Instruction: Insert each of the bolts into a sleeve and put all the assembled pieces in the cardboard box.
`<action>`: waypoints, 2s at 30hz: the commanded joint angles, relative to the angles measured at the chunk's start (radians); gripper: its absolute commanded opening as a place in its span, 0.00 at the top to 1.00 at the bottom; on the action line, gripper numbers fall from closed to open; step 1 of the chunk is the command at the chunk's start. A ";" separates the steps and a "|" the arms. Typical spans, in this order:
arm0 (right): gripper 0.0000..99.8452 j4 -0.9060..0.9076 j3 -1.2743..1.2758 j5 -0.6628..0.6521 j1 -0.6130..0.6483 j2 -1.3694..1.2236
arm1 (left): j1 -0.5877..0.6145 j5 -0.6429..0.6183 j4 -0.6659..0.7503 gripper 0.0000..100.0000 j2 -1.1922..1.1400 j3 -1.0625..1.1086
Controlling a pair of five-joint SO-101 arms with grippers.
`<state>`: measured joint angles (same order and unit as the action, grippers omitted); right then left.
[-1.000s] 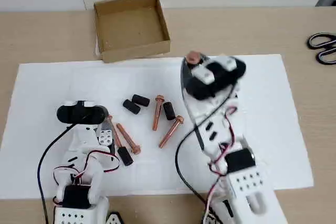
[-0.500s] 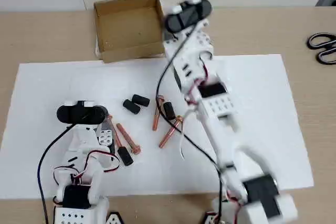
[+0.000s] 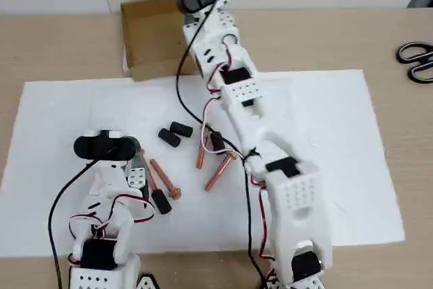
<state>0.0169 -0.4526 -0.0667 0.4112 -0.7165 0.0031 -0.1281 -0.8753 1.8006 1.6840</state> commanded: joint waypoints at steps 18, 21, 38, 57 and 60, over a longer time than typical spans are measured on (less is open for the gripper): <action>1.00 0.249 -0.928 0.014 -0.041 -0.659 | 0.002 -0.002 -0.003 0.99 0.011 -0.002; 1.00 0.326 -1.010 0.015 -0.047 -0.661 | 0.002 -0.002 -0.003 0.99 0.011 -0.002; 1.00 0.414 -1.135 0.017 -0.028 -0.682 | 0.002 -0.002 -0.003 0.99 0.011 -0.002; 0.99 0.156 -1.135 0.011 -0.022 -0.885 | 0.002 -0.002 -0.003 0.99 0.011 -0.002; 0.99 0.157 -1.135 0.009 -0.031 -0.883 | 0.002 -0.002 -0.003 0.99 0.011 -0.002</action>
<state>0.2010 -1.5190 -0.0575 0.3974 -1.6203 0.0031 -0.1281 -0.8753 1.8006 1.6840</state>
